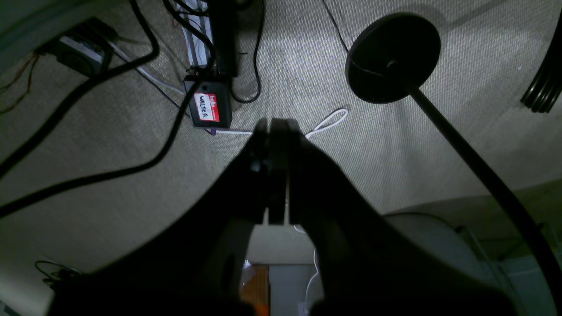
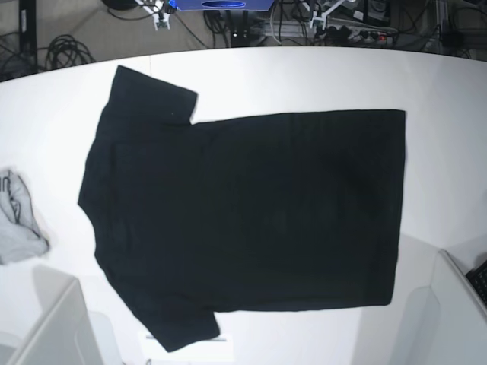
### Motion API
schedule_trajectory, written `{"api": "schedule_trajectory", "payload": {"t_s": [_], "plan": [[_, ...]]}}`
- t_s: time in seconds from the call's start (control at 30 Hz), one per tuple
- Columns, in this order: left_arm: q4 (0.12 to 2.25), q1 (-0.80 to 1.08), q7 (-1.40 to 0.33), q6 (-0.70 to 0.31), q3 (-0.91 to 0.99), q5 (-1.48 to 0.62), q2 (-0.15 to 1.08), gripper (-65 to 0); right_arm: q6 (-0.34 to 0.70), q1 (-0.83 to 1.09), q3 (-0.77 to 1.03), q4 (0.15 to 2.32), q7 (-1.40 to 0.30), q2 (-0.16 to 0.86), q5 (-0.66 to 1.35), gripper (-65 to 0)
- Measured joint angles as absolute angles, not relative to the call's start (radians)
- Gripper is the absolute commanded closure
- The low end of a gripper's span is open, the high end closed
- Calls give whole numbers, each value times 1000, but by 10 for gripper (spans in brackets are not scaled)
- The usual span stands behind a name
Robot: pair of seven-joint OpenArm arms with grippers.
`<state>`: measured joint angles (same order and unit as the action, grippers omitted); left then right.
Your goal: Fold the T-shirt properly
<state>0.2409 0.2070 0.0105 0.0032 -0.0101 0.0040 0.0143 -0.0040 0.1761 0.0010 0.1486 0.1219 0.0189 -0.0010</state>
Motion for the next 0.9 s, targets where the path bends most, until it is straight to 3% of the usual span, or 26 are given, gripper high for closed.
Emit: {"api": "schedule_trajectory", "payload": {"t_s": [0.23, 0.7, 0.9], "plan": [[340, 287, 11, -1, -10, 6, 25, 0, -4, 204, 0, 187, 118, 32, -1, 0], [820, 636, 9, 0, -14, -6, 103, 0, -4, 591, 3, 770, 112, 35, -1, 0], [1042, 797, -6, 3, -10, -6, 148, 0, -3, 747, 139, 1007, 94, 27, -2, 0]]}}
